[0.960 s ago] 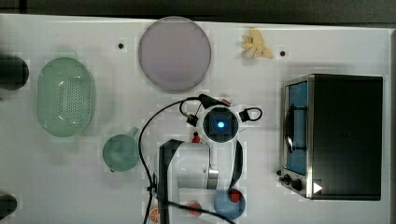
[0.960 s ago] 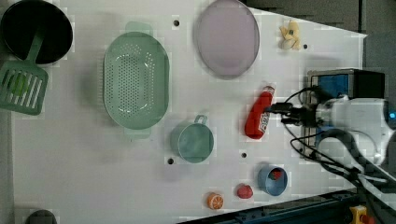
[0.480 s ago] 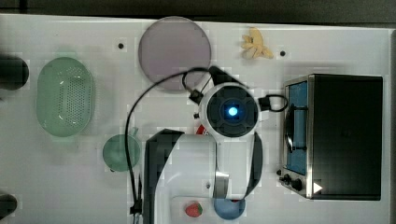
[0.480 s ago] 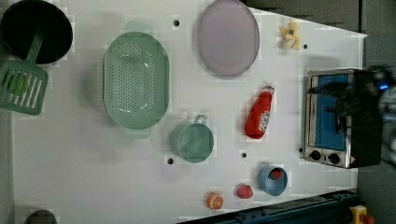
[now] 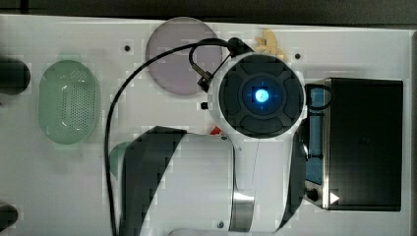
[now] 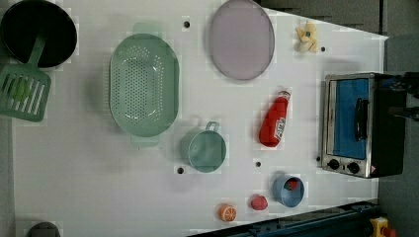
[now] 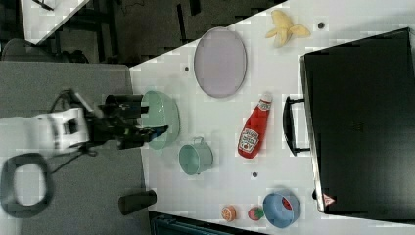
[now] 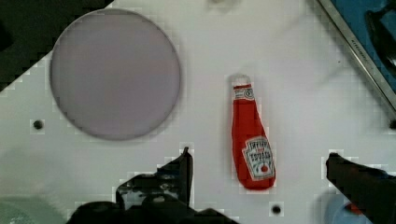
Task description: Pick ketchup from plate and place it on table.
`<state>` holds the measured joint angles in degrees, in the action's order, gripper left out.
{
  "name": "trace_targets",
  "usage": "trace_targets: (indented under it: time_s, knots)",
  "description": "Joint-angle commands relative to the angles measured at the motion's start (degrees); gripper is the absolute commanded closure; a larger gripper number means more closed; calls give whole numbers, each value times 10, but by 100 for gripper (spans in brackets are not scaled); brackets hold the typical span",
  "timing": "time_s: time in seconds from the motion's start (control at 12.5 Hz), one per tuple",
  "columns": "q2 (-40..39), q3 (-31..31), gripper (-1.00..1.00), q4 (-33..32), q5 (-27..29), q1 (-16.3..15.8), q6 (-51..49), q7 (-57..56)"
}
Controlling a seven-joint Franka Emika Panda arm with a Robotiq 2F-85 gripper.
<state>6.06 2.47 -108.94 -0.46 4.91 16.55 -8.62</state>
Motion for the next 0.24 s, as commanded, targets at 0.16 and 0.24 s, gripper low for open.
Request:
trace_targets:
  time_s: [0.16,0.24]
  knots:
    - [-4,0,-100,63,2,2,-97,50]
    - [-4,0,-100,73,2,3,-129,50]
